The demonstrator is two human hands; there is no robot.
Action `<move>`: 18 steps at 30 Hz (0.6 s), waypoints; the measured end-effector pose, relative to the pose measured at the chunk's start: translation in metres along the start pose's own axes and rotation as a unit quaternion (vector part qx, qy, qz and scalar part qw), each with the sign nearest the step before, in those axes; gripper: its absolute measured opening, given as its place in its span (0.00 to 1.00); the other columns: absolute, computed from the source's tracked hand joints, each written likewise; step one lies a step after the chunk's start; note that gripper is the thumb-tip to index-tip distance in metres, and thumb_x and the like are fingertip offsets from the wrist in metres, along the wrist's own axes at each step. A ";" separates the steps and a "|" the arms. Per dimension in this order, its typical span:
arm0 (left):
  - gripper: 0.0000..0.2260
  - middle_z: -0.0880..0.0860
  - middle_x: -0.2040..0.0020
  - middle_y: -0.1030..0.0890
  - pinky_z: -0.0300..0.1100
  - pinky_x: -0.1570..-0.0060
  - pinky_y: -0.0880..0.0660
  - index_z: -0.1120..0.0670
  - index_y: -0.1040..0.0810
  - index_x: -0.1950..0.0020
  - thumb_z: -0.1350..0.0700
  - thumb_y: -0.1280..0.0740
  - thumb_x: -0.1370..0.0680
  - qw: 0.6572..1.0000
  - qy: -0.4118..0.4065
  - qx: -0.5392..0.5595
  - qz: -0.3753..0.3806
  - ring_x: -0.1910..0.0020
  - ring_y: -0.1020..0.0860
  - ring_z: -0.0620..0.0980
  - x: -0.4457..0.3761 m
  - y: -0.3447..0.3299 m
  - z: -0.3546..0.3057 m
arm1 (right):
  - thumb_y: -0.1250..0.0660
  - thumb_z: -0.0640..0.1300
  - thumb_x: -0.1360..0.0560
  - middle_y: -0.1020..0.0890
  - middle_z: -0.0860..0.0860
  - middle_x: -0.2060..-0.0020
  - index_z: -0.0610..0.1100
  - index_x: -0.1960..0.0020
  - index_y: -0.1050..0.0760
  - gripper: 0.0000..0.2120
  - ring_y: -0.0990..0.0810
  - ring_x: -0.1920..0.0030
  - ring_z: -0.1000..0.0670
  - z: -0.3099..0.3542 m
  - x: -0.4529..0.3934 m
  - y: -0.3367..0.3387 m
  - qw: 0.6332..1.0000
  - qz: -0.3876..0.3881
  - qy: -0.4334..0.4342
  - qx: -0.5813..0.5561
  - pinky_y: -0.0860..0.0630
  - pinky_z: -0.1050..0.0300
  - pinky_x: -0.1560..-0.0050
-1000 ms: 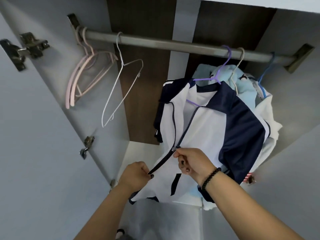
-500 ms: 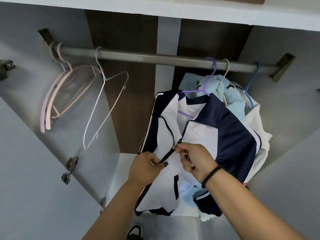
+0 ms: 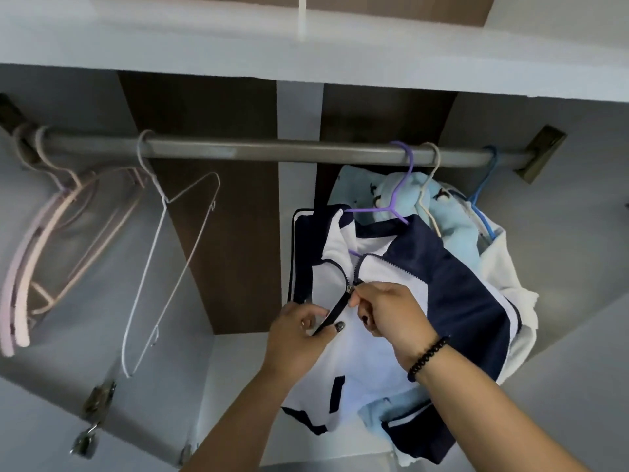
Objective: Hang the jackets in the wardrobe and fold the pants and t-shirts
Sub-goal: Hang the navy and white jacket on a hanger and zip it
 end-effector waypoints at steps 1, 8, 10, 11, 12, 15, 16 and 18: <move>0.06 0.47 0.60 0.26 0.27 0.64 0.33 0.45 0.20 0.62 0.52 0.23 0.31 1.000 -0.028 0.011 0.002 0.66 0.27 0.39 -0.005 0.000 -0.010 | 0.42 0.32 0.25 0.32 0.50 0.81 0.39 0.72 0.28 0.17 0.36 0.81 0.55 0.000 -0.001 -0.001 1.000 -0.002 0.006 -0.007 0.39 0.68 0.79; 0.11 0.45 0.70 0.32 0.29 0.68 0.36 0.55 0.23 0.70 0.57 0.23 0.31 0.994 -0.103 0.031 0.005 0.71 0.30 0.43 -0.021 -0.008 -0.021 | 0.42 0.33 0.25 0.32 0.55 0.80 0.40 0.70 0.29 0.16 0.36 0.77 0.56 0.014 -0.013 -0.001 0.987 -0.118 0.094 -0.054 0.38 0.68 0.76; 0.12 0.45 0.72 0.32 0.29 0.68 0.36 0.57 0.23 0.69 0.57 0.23 0.31 0.995 -0.095 0.031 0.003 0.71 0.30 0.42 -0.020 -0.007 -0.009 | 0.42 0.33 0.25 0.33 0.55 0.80 0.40 0.70 0.29 0.16 0.37 0.78 0.57 0.016 -0.015 -0.001 0.985 -0.126 0.095 -0.066 0.39 0.69 0.76; 0.12 0.44 0.72 0.31 0.30 0.69 0.36 0.57 0.24 0.69 0.57 0.23 0.31 0.995 -0.090 0.031 0.003 0.71 0.31 0.43 -0.022 -0.006 -0.003 | 0.42 0.33 0.25 0.34 0.55 0.81 0.40 0.71 0.29 0.16 0.37 0.78 0.57 0.016 -0.015 -0.002 0.985 -0.122 0.097 -0.069 0.39 0.69 0.76; 0.13 0.44 0.71 0.30 0.30 0.69 0.36 0.58 0.24 0.69 0.57 0.23 0.31 0.996 -0.083 0.028 0.003 0.71 0.31 0.43 -0.022 -0.005 0.004 | 0.43 0.32 0.25 0.34 0.54 0.81 0.41 0.71 0.30 0.17 0.37 0.79 0.57 0.013 -0.013 -0.004 0.987 -0.112 0.096 -0.070 0.39 0.69 0.76; 0.12 0.44 0.70 0.29 0.30 0.69 0.36 0.54 0.25 0.69 0.59 0.25 0.30 0.998 -0.056 0.010 0.016 0.70 0.30 0.42 -0.026 -0.003 0.017 | 0.43 0.31 0.25 0.34 0.52 0.80 0.40 0.71 0.30 0.16 0.38 0.78 0.55 -0.003 -0.006 -0.009 0.991 -0.093 0.077 -0.058 0.39 0.67 0.76; 0.11 0.45 0.70 0.30 0.31 0.68 0.35 0.52 0.24 0.68 0.59 0.25 0.29 0.999 -0.042 0.009 0.028 0.70 0.30 0.42 -0.028 -0.002 0.020 | 0.43 0.31 0.25 0.34 0.51 0.80 0.40 0.71 0.30 0.16 0.38 0.79 0.55 -0.009 -0.005 -0.009 0.993 -0.087 0.060 -0.055 0.39 0.67 0.77; 0.08 0.46 0.70 0.30 0.30 0.68 0.35 0.51 0.21 0.63 0.63 0.28 0.27 0.998 -0.010 0.034 0.046 0.70 0.29 0.40 -0.031 0.000 0.021 | 0.43 0.32 0.25 0.34 0.51 0.80 0.40 0.71 0.31 0.16 0.38 0.79 0.55 -0.019 -0.005 -0.009 0.996 -0.076 0.021 -0.039 0.40 0.67 0.78</move>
Point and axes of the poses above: each hand's wrist, its own x-axis away from the middle knuckle, its own y-axis out of the back of the hand, z = x × y, the point moved 4 cm from there along -x, towards the middle knuckle
